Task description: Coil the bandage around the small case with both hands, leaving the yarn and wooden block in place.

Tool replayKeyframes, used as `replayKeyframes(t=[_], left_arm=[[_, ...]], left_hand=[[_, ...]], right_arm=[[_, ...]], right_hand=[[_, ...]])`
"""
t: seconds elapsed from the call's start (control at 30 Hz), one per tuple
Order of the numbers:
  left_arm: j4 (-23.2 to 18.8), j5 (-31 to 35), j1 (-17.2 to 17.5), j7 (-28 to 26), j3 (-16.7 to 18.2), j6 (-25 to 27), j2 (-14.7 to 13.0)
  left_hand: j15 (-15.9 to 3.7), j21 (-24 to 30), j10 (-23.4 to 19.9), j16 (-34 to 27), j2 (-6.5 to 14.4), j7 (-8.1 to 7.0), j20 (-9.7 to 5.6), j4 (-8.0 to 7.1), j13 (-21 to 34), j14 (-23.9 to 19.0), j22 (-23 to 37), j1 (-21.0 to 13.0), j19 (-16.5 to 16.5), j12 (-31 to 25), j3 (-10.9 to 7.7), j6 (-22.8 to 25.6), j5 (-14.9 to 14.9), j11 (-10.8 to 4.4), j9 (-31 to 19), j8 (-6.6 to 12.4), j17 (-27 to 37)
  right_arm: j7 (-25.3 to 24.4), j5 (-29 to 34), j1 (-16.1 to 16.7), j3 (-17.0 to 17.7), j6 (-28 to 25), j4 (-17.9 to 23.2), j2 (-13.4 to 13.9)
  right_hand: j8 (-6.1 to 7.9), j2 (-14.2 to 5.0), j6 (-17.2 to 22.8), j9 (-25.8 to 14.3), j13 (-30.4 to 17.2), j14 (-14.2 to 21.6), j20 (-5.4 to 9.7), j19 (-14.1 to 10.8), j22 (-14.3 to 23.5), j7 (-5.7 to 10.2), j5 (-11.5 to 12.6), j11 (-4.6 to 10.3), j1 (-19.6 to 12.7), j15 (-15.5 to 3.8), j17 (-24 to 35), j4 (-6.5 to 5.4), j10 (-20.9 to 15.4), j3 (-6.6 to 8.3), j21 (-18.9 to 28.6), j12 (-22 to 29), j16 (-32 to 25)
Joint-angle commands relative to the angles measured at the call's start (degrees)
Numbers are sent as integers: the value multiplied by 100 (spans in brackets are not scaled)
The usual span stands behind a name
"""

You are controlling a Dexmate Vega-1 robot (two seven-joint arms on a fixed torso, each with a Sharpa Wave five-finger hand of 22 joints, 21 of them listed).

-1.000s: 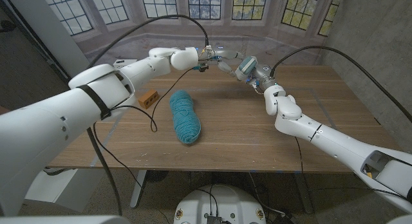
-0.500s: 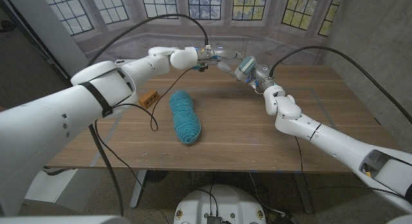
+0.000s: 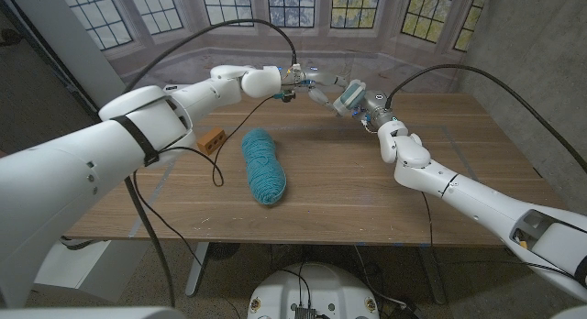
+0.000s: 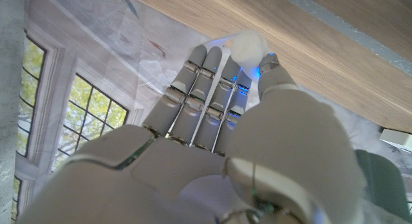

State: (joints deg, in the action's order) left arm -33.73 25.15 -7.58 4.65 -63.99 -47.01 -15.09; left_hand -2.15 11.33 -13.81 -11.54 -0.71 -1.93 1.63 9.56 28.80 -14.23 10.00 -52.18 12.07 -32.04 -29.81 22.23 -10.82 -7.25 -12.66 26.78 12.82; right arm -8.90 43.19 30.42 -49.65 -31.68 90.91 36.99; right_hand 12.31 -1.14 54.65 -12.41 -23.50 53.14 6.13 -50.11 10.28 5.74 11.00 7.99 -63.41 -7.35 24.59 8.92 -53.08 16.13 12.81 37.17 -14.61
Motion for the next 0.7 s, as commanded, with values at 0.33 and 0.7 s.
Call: replayKeyframes(t=[0.33, 0.7], left_arm=[[113, -13, -121, 483, -48, 33, 31], [599, -44, -299, 532, -238, -88, 245]], left_hand=[[26, 10, -29, 10, 70, -19, -4, -76, 32, -10, 26, -5, -43, -43, -102, 96, -24, 22, -26, 620, 2], [23, 10, -35, 13, 72, -8, -11, -81, 32, -1, 26, 11, -49, -46, -104, 96, -22, 28, -25, 621, 3]], right_arm=[[-92, 82, -80, -35, 106, -224, 22], [-28, 193, -148, -38, 183, -189, 108]], right_hand=[[26, -27, 14, -17, -28, 67, 99, -7, 11, 31, 20, 49, -38, -593, 20, -18, -38, 12, -23, -30, 41], [25, -30, 6, -19, -36, 71, 105, -6, 11, 35, 18, 59, -41, -592, 26, -15, -42, 13, -24, -34, 58]])
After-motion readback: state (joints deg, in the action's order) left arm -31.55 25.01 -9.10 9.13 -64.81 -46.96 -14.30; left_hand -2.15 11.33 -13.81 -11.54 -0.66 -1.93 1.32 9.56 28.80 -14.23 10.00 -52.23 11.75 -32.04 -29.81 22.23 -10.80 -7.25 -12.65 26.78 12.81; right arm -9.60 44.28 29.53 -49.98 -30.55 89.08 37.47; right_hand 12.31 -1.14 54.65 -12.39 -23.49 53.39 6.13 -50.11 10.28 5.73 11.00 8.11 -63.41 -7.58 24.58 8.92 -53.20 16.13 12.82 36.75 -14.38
